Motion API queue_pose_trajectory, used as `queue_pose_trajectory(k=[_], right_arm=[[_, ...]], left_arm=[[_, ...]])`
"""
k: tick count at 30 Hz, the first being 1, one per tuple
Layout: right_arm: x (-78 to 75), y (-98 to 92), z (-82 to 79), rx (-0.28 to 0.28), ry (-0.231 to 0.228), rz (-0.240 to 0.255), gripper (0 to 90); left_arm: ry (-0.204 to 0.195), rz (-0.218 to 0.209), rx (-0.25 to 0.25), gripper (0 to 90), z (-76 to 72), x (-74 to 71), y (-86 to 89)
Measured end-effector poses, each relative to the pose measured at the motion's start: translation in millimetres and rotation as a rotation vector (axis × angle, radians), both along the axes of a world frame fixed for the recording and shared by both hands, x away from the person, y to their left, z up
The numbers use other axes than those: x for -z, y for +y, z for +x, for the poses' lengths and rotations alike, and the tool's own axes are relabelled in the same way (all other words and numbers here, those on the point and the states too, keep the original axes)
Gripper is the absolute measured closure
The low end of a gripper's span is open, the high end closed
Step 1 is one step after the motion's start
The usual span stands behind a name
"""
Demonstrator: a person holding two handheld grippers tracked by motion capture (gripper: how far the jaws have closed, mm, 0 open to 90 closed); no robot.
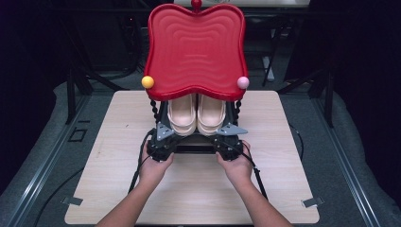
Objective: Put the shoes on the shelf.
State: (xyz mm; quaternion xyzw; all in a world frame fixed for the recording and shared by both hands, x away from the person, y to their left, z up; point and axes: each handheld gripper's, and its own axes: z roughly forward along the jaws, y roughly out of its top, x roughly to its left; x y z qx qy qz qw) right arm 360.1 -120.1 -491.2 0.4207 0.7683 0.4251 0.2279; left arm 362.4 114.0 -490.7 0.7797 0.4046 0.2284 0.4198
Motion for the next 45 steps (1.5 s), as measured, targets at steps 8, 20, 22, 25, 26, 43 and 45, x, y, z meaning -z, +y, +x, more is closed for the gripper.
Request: queue_pose_trajectory(k=[8,20,22,25,26,43,45], right_arm=[[0.5,0.3,1.2,0.007,0.001,0.003,90.0],[-1.9,-1.2,-4.2,-0.001,-0.016,0.007,89.2],[-3.9,-3.6,-9.1,-0.01,-0.02,0.009,88.6],[-4.3,-5.7,-12.9,-0.015,-0.025,0.004,88.1],[-4.8,-7.3,-15.2,-0.019,-0.025,-0.002,88.0],[6.4,-38.1,-59.7,-0.034,-0.022,-0.032,82.2],[7.8,-40.9,-63.6,-0.036,-0.017,-0.03,80.9]], left_arm=[[0.008,-0.012,-0.006,90.0,1.1,0.5,-0.6],[-0.018,-0.015,-0.008,89.6,-5.5,-0.2,7.7],[-0.024,-0.02,-0.004,89.3,-11.5,-0.5,14.1],[-0.028,-0.022,-0.002,89.1,-15.9,-0.8,18.4],[-0.032,-0.027,-0.003,89.0,-18.0,-0.9,20.8],[-0.057,-0.079,-0.011,77.3,-62.1,11.6,66.5],[-0.061,-0.088,-0.024,74.7,-66.6,14.3,75.1]])
